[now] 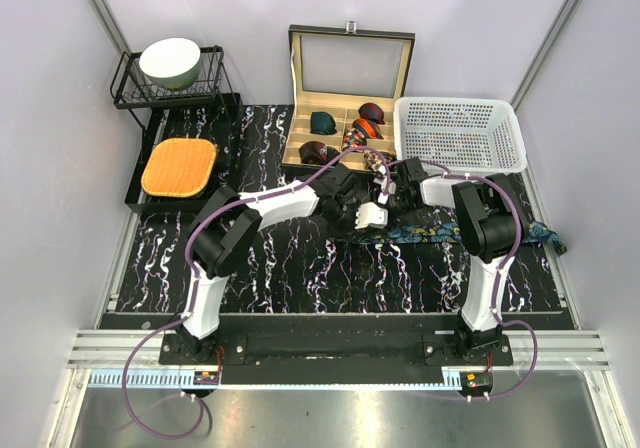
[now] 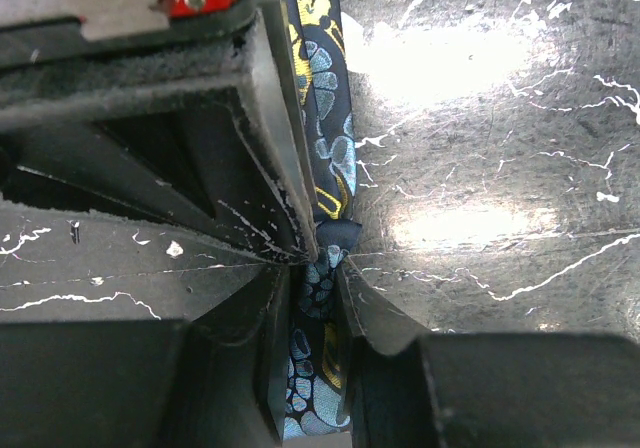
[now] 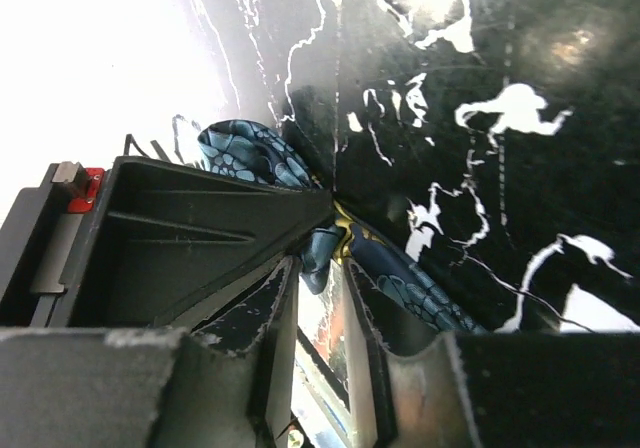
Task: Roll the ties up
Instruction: Roll the tie at the center of the board.
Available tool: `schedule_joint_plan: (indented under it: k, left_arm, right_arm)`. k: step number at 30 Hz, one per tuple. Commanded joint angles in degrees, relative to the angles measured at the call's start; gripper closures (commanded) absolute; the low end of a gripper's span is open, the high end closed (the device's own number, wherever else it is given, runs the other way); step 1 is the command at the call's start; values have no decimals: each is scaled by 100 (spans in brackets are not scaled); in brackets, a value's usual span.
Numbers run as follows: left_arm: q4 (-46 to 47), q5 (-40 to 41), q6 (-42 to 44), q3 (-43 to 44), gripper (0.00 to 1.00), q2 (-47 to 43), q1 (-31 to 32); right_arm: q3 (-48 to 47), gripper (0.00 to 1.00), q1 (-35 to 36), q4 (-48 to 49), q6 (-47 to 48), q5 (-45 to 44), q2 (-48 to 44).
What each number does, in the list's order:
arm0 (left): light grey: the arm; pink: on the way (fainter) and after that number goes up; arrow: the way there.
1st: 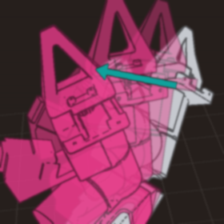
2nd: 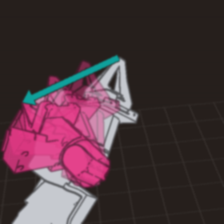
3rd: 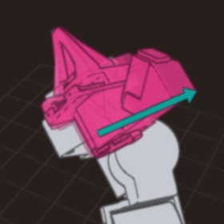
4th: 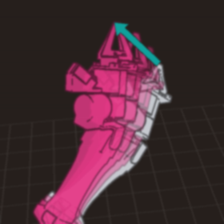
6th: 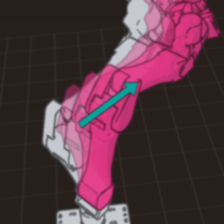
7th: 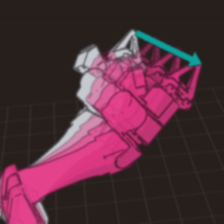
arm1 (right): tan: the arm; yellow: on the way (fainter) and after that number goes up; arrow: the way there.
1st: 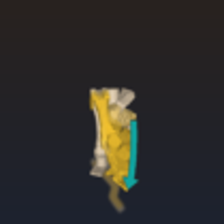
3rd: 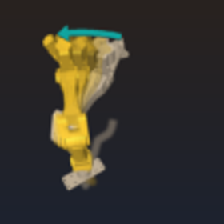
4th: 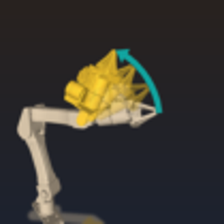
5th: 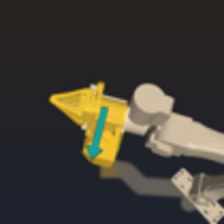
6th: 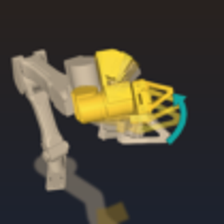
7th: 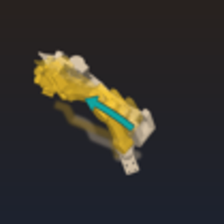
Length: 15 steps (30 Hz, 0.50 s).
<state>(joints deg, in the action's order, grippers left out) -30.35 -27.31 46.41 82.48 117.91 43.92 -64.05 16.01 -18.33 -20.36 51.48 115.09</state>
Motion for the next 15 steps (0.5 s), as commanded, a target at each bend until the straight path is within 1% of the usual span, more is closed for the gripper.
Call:
schedule_joint_plan:
  k: [1, 3, 6, 7, 8, 9, 12, 13, 14, 15]
  left_arm:
    - [-437, -11, -124, -100, 77, 171, -33]
    - [-428, -11, -133, -100, 77, 180, -33]
    - [-419, -20, -141, -100, 77, 180, -33]
    - [-419, -3, -159, -100, 77, 189, -33]
    - [-419, -2, -168, -92, 77, 180, -24]
    - [-419, -11, -185, -100, 77, 180, -33]
    - [-358, -55, -282, -135, 69, 136, -68]
    - [-323, -73, -360, -162, 64, 110, -120]
    - [-279, -142, -387, -266, 55, 5, -147]
    - [-157, -186, -457, -328, 51, -74, -191]
  right_arm:
    - [-81, 76, 139, 268, -91, 309, -4]
    - [-81, 76, 157, 251, -108, 371, -21]
    - [-99, 84, 157, 146, 5, 292, -39]
    - [-107, 87, 157, 110, 49, 240, -22]
    - [-142, 95, 157, 14, 137, 187, 5]
    - [-160, 99, 165, -56, 190, 39, 22]
    - [-239, 100, 157, -241, 339, -383, 84]
    - [-265, 100, 157, -285, 383, -524, 93]
    - [-274, 100, 157, -320, 427, -604, 93]
    - [-283, 100, 157, -355, 454, -761, 110]
